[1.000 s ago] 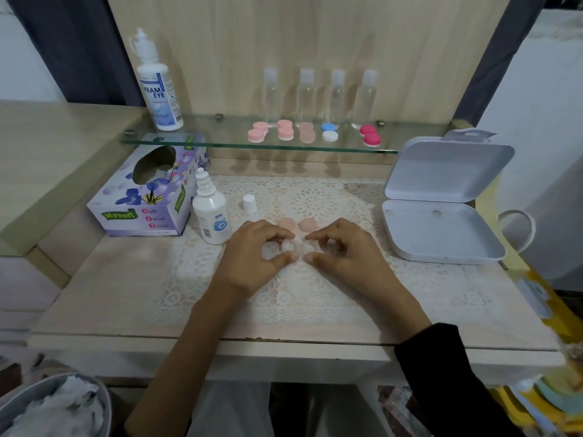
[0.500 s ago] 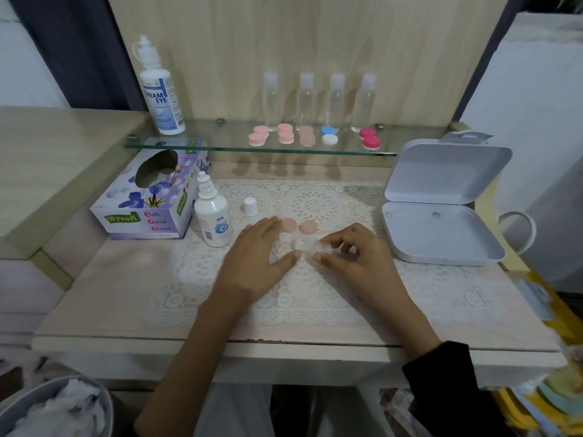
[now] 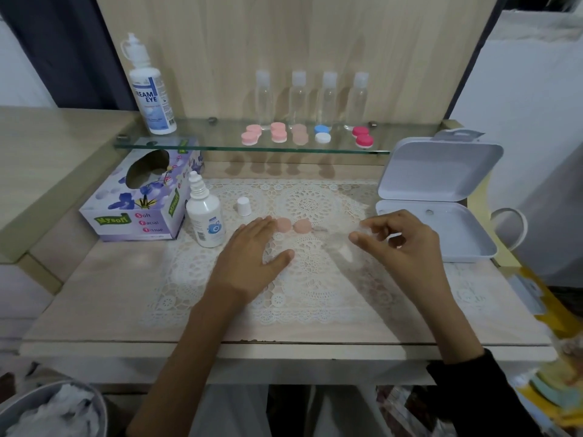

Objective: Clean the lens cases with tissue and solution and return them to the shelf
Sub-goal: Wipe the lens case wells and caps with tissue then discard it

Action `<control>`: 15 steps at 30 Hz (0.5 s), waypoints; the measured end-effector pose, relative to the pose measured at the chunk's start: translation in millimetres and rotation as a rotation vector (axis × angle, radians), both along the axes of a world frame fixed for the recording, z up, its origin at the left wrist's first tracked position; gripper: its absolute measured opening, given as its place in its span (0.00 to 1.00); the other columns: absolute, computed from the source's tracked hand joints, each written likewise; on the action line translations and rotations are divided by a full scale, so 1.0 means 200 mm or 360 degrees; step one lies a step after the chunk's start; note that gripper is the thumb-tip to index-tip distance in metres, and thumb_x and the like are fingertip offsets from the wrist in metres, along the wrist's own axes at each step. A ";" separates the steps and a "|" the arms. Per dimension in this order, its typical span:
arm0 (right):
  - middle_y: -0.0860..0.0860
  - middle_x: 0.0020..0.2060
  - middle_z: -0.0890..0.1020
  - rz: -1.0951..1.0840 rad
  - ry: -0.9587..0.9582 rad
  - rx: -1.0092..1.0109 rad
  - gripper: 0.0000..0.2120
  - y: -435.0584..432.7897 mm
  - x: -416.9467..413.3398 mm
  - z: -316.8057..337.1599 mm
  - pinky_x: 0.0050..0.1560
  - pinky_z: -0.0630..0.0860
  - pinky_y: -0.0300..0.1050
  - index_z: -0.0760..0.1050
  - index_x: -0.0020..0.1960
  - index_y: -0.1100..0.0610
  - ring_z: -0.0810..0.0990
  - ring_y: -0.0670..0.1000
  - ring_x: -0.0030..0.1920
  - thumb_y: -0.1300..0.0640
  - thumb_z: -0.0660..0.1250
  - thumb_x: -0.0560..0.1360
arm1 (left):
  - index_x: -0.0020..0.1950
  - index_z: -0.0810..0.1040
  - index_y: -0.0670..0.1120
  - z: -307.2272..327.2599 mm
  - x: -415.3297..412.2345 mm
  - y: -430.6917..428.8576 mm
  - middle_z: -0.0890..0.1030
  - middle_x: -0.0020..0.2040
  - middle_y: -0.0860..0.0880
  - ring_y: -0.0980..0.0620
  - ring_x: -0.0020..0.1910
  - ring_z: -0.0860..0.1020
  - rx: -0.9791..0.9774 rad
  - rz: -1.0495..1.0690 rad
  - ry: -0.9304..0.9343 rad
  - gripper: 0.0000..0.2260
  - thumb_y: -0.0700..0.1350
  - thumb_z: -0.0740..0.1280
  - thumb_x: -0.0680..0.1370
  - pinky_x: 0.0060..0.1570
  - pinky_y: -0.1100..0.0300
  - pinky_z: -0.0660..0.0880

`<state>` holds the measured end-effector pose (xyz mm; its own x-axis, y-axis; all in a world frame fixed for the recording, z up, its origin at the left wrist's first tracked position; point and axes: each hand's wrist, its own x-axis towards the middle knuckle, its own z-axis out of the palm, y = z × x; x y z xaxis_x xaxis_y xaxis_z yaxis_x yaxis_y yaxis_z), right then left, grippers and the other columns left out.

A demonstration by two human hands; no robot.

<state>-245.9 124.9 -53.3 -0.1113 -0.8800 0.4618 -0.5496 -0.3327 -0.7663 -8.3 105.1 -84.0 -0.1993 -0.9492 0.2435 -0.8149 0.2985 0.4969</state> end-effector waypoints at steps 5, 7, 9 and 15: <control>0.45 0.44 0.82 -0.0256 -0.0025 0.0054 0.12 -0.04 -0.14 0.00 0.40 0.68 0.26 0.82 0.46 0.54 0.78 0.43 0.43 0.50 0.77 0.67 | 0.76 0.60 0.49 0.00 0.00 0.00 0.59 0.76 0.53 0.58 0.75 0.53 -0.0011 -0.0006 0.0004 0.29 0.58 0.61 0.78 0.72 0.63 0.45; 0.46 0.45 0.82 -0.0344 0.0014 0.0064 0.13 -0.06 -0.20 0.00 0.44 0.72 0.34 0.82 0.48 0.55 0.78 0.46 0.44 0.50 0.77 0.68 | 0.76 0.60 0.49 0.00 0.00 0.00 0.59 0.76 0.53 0.58 0.75 0.54 -0.0015 -0.0009 0.0007 0.29 0.58 0.61 0.78 0.72 0.63 0.45; 0.46 0.45 0.82 -0.0433 0.0088 0.0071 0.13 -0.08 -0.25 0.00 0.46 0.73 0.41 0.81 0.50 0.55 0.79 0.48 0.45 0.50 0.76 0.69 | 0.76 0.60 0.49 0.00 0.00 0.00 0.59 0.76 0.53 0.58 0.75 0.54 -0.0011 -0.0009 0.0006 0.29 0.58 0.61 0.78 0.72 0.63 0.46; 0.46 0.40 0.79 -0.0523 0.0460 0.0031 0.11 -0.10 -0.34 0.01 0.42 0.64 0.39 0.81 0.51 0.57 0.75 0.47 0.43 0.57 0.75 0.70 | 0.76 0.61 0.49 -0.01 0.00 0.00 0.59 0.76 0.54 0.58 0.75 0.53 0.0008 -0.0001 0.0021 0.29 0.58 0.61 0.78 0.72 0.63 0.46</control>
<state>-313.1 104.1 -50.4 -0.2555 -0.8284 0.4985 -0.8165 -0.0912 -0.5701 -8.0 105.7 -85.0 -0.1965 -0.9503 0.2413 -0.8082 0.2964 0.5089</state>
